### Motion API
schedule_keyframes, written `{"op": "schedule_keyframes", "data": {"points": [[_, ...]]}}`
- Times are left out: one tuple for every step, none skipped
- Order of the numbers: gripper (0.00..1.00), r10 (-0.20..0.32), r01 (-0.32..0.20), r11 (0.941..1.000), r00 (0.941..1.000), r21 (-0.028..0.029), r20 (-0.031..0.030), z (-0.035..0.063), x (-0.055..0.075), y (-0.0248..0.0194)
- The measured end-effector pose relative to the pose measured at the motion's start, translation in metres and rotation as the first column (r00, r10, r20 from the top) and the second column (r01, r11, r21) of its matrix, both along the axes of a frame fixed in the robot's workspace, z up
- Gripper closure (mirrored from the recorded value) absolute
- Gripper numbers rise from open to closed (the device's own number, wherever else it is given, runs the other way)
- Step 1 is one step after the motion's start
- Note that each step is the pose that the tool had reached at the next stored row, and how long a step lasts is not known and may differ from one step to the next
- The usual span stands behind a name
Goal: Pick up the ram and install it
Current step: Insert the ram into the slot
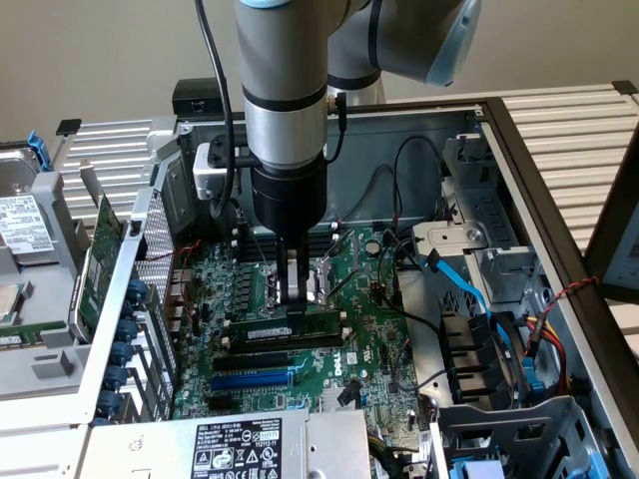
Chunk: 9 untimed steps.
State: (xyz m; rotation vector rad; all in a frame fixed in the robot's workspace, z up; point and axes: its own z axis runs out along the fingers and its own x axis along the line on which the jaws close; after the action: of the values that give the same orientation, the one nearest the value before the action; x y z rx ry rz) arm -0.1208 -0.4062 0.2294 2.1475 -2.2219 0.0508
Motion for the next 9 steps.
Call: {"op": "schedule_keyframes", "data": {"points": [[0.88, 0.002, -0.002, 1.0, 1.0, 0.0, 0.0006, 0.0, 0.0, 0.0], [0.88, 0.003, -0.003, 1.0, 1.0, -0.0001, 0.0015, -0.0001, -0.0001, 0.0], [0.88, 0.004, -0.004, 1.0, 1.0, -0.0002, 0.0021, -0.0002, -0.0002, 0.0], [0.88, 0.005, -0.005, 1.0, 1.0, -0.0002, 0.0025, -0.0003, -0.0002, 0.0], [0.88, 0.007, -0.007, 1.0, 1.0, -0.0001, 0.0028, -0.0005, -0.0002, 0.0], [0.88, 0.008, -0.008, 1.0, 1.0, -0.0001, 0.0029, -0.0006, -0.0002, 0.0], [0.88, 0.009, -0.009, 1.0, 1.0, -0.0001, 0.0031, -0.0008, -0.0003, 0.0], [0.88, 0.01, -0.01, 0.9999, 0.9999, -0.0001, 0.0031, -0.0008, -0.0003, 0.0], [0.88, 0.011, -0.011, 0.9999, 0.9999, -0.0001, 0.0032, -0.0009, -0.0004, 0.0]]}}
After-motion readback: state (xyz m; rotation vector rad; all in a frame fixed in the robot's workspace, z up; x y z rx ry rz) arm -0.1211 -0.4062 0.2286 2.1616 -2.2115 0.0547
